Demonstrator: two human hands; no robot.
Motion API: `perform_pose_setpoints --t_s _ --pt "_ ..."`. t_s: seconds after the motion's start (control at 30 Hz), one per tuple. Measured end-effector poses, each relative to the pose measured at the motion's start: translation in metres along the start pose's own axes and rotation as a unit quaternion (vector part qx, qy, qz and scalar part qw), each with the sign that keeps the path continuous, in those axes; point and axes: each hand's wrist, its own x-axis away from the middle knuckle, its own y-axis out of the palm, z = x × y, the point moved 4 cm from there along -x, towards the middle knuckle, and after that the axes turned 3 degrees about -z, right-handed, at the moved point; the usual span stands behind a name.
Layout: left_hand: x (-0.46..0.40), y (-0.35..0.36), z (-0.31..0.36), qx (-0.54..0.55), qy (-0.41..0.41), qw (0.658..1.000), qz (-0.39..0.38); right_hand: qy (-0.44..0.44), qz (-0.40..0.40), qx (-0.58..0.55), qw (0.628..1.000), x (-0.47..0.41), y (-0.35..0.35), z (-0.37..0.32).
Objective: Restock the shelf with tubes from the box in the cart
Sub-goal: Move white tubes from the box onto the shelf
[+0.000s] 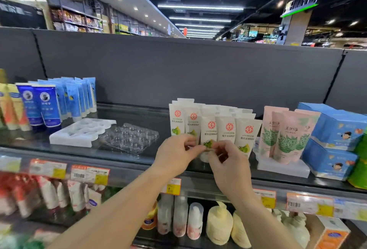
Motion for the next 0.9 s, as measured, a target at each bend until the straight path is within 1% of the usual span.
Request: perform_pose_setpoints --t_s 0.13,0.3,0.4,0.5,0.57,0.63,0.67,0.77,0.9 --pt "0.025 -0.031 -0.014 0.005 0.016 1.0 0.022 -0.01 -0.005 -0.014 1.0 0.005 0.025 -0.018" --pt "0.064 -0.092 -0.055 -0.075 0.004 0.994 0.075 -0.051 -0.048 -0.01 0.997 0.024 0.085 -0.067" --pt "0.104 -0.151 -0.086 -0.1 -0.011 0.99 0.097 -0.054 -0.082 -0.009 0.995 0.04 0.141 -0.108" --pt "0.159 -0.226 -0.127 -0.146 -0.016 0.982 0.122 -0.071 -0.142 0.025 0.987 0.068 0.22 -0.155" --pt "0.194 -0.276 -0.167 -0.237 -0.06 0.961 0.13 -0.097 -0.194 0.079 0.973 0.094 0.282 -0.19" --pt "0.232 -0.322 -0.212 -0.331 -0.127 0.926 0.127 -0.148 -0.236 0.118 0.953 0.122 0.343 -0.224" --pt "0.253 -0.344 -0.232 -0.359 -0.158 0.912 0.122 -0.16 -0.254 0.122 0.946 0.138 0.371 -0.242" --pt "0.316 -0.407 -0.28 -0.381 -0.231 0.887 0.126 -0.203 -0.301 0.117 0.924 0.182 0.445 -0.294" --pt "0.391 -0.484 -0.336 -0.426 -0.297 0.843 0.142 -0.254 -0.366 0.108 0.889 0.234 0.527 -0.361"
